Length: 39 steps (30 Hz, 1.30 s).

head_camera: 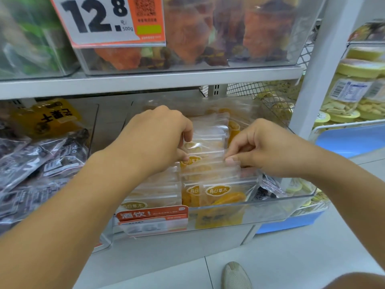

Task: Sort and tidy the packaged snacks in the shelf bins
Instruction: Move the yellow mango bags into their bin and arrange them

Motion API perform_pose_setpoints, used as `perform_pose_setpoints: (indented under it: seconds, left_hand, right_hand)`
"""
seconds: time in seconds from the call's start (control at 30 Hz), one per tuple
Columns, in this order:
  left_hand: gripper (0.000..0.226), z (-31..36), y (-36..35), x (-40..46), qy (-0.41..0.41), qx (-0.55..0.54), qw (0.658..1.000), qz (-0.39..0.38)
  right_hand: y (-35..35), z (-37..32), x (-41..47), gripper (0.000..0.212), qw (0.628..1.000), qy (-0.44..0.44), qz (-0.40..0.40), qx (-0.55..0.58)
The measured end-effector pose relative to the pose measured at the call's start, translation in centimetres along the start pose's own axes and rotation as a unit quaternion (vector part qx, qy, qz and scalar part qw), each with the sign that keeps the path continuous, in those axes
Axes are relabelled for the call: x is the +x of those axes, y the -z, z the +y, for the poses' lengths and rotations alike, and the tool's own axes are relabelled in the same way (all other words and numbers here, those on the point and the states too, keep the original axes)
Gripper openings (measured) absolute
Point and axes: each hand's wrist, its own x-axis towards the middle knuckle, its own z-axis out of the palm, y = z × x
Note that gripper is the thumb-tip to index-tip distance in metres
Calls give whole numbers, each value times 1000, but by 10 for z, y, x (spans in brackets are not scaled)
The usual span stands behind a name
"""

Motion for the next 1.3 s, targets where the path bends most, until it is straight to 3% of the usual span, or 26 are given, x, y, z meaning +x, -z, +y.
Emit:
perform_pose_setpoints:
  seconds: [0.13,0.23,0.3,0.37,0.53,0.63,0.7,0.93,1.3]
  left_hand:
    - [10,0,-3,4,1,-44,999,-15]
    - [11,4,-7,6,-18,-121,992,24]
    - [5,6,-10,6,-20,-161,985,57]
    - [4,6,-15,5,-25,-174,983,58]
    - [14,2,-11,4,-38,-132,990,42]
    - [16,4,-9,1,-35,-144,989,29]
    - [17,5,-10,-1,-27,-146,989,28]
    - [7,0,-11,-2,-13,-154,987,36]
    - [3,1,-12,-3,-23,-176,983,47]
  right_hand:
    - [2,-8,-6,45,999,-21,-23,11]
    - [7,-5,-2,52,994,-35,88,53]
    - [10,1,3,41,988,-23,150,8]
    - [12,6,9,33,986,-40,163,5]
    - [8,15,15,50,986,-136,73,59]
    - [7,19,14,22,989,-134,-6,64]
    - [3,23,16,8,991,-115,-20,59]
    - [3,18,25,3,999,-13,41,3]
    - [0,21,25,6,994,47,99,8]
